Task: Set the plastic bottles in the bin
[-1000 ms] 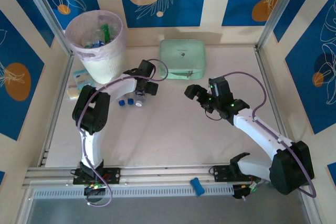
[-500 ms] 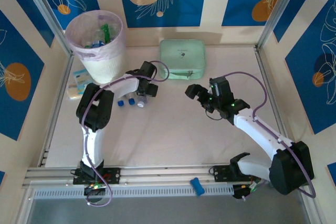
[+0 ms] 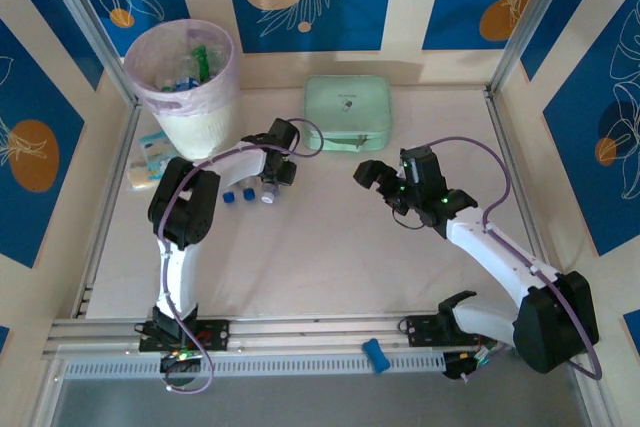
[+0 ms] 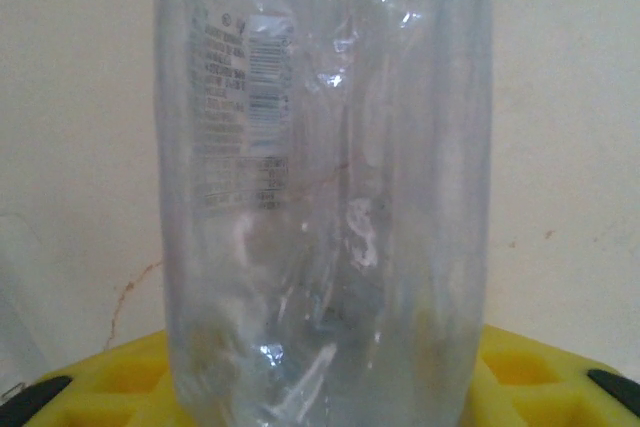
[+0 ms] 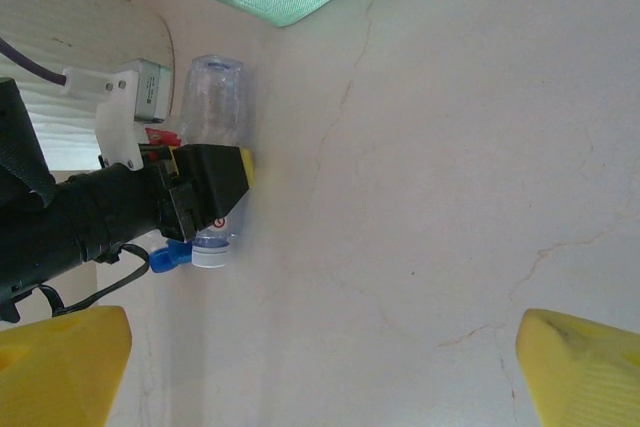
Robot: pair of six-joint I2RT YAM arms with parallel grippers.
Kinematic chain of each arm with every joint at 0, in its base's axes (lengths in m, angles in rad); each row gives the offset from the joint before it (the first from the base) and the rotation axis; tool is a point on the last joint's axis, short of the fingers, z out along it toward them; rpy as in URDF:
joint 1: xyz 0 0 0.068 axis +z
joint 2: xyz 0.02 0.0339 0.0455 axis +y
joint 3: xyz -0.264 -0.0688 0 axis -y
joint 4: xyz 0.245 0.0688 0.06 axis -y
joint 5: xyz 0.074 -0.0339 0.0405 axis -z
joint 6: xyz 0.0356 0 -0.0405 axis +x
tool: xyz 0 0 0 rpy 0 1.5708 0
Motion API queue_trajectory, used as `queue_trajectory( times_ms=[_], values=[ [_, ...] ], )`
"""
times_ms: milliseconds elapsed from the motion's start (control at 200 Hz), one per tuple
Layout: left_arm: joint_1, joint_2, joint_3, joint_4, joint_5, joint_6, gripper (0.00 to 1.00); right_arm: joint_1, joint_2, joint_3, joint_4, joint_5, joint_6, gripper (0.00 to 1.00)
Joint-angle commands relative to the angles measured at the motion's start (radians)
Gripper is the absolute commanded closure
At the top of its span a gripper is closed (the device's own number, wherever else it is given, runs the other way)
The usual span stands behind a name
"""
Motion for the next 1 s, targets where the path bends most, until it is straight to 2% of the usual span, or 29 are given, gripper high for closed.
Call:
queue_trajectory(
  times_ms=[0,395,665,820,995],
  values=[
    [-0.006,-0.06,-0.01,0.014,0.039,0.0,0.58,-0.004,-0.018,-0.015,-0.006,0.005,0.004,0.01],
    [-0.004,-0.367,-0.112,0.036,0.12,-0.002,0.59,0.005,0.061,0.003,0.054,-0.026,0.021,0.01],
    [0.028,-0.54,-0.029,-0.028,0.12,0.08,0.62,0.024,0.125,0.038,0.073,-0.048,0.014,0.01],
    [0.104,-0.597,0.053,-0.049,0.155,0.121,0.67,0.031,0.146,0.048,0.086,-0.064,0.007,0.01],
    [0.256,-0.618,0.154,-0.052,0.242,0.12,0.69,0.044,0.163,0.061,0.106,-0.091,-0.014,0.01]
  ],
)
